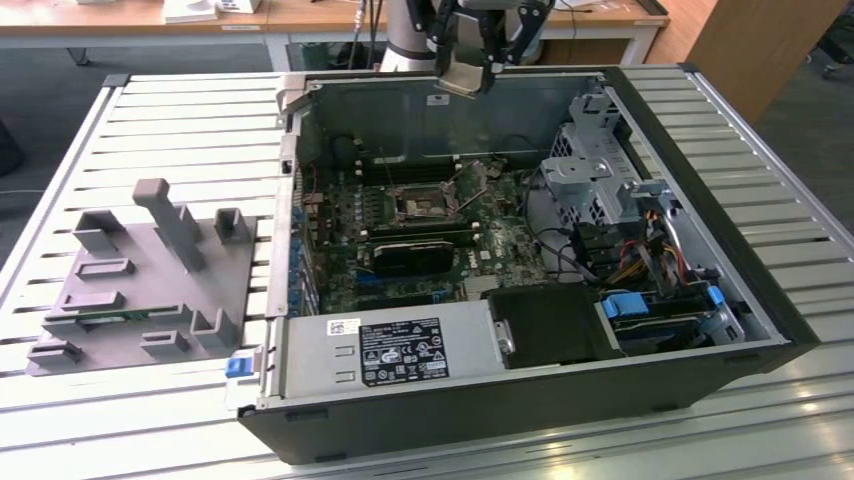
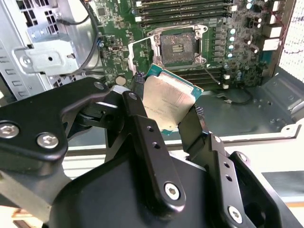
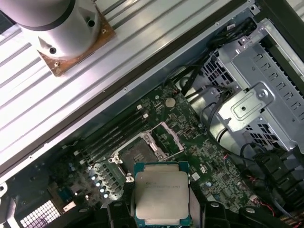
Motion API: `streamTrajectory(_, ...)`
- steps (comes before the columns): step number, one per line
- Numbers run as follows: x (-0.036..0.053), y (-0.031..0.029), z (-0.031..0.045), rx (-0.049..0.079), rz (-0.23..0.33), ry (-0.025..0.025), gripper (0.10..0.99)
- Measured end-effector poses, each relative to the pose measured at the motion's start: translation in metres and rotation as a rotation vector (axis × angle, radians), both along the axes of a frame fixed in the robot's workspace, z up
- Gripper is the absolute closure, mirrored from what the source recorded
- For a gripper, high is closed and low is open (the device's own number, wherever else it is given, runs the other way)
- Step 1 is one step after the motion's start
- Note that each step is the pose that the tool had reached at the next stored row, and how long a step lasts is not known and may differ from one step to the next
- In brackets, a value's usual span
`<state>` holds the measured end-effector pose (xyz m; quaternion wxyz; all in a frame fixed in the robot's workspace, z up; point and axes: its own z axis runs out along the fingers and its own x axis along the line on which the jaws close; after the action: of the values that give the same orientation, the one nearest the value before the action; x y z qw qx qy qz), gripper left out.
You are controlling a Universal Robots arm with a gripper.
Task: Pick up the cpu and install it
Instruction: 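Place the cpu into insertion slot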
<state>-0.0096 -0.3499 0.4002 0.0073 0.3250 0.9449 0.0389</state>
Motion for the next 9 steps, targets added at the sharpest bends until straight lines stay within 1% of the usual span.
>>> streamTrajectory(9, 0.0, 0.0021, -0.0002, 0.0, -0.076, 0.0, 0.545)
